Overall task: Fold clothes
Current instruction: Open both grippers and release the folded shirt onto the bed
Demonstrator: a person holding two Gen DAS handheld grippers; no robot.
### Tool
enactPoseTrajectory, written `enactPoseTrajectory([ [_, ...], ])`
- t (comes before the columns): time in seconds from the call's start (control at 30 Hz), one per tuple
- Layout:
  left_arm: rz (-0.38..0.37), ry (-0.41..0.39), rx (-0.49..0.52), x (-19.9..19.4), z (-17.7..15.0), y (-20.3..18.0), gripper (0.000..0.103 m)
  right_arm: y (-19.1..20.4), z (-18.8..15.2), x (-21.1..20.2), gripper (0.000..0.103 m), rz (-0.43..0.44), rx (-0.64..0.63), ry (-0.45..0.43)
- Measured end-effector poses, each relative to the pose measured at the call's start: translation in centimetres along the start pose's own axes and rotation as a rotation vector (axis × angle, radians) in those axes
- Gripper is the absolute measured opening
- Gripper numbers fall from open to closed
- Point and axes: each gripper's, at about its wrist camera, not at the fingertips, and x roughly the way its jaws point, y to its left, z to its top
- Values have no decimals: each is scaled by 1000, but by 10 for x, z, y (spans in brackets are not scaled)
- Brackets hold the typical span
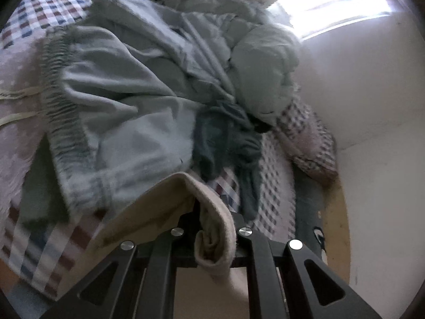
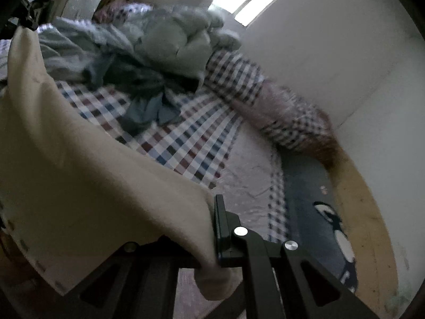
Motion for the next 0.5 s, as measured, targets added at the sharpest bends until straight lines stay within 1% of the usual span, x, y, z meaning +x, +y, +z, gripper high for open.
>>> enactPoseTrajectory([
  [0.17, 89, 55, -33, 62, 26, 14, 9, -8, 14, 81, 4, 98, 3, 95],
  [0.3, 176, 96, -50, 103, 35, 27, 10, -6, 18, 145, 4, 206, 10, 203],
  [0.4, 197, 112, -42, 115, 36, 34, 11, 3, 16, 190, 4, 269, 6, 272],
  [0.5, 175, 114, -14, 110, 34, 34, 12, 7, 9, 217, 8, 330, 38, 307],
])
